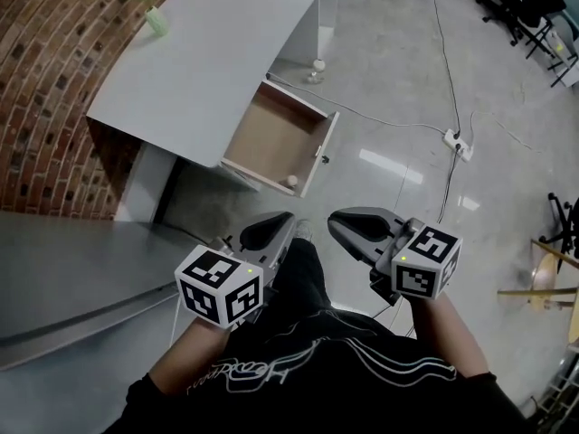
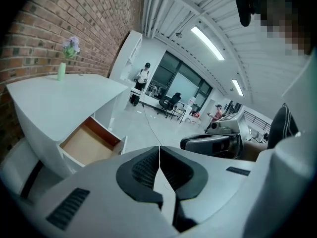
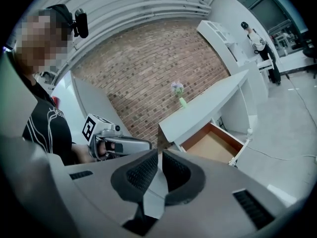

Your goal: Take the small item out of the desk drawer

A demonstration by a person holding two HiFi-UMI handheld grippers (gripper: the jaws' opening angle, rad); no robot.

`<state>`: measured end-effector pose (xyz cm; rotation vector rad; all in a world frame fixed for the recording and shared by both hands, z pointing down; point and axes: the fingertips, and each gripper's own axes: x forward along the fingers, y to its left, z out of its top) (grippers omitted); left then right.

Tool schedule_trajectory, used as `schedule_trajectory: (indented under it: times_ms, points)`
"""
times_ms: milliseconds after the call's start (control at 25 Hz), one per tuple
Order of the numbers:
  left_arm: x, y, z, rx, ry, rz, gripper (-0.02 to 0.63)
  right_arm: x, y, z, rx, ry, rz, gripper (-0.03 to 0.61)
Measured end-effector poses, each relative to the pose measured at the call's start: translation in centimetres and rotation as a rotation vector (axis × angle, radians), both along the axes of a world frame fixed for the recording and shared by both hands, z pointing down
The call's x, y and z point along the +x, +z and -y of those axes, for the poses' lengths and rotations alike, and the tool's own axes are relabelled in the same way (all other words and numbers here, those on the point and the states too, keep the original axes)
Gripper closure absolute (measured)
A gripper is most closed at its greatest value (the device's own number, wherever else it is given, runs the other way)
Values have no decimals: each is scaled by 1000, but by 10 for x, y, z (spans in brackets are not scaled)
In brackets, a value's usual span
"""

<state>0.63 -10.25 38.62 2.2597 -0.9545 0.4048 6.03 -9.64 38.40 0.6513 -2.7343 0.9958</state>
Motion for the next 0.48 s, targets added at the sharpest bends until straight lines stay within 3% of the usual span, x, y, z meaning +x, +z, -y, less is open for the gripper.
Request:
schedule_trajectory:
  times_ms: [320,480]
  points:
    - [-33,83,69,-100,-64,-9,591,-21,74,70,-91,30,-89,523]
    - [-48,122,87,-147,-98,-5,591,-34,120,98,-100,-13,-164,523]
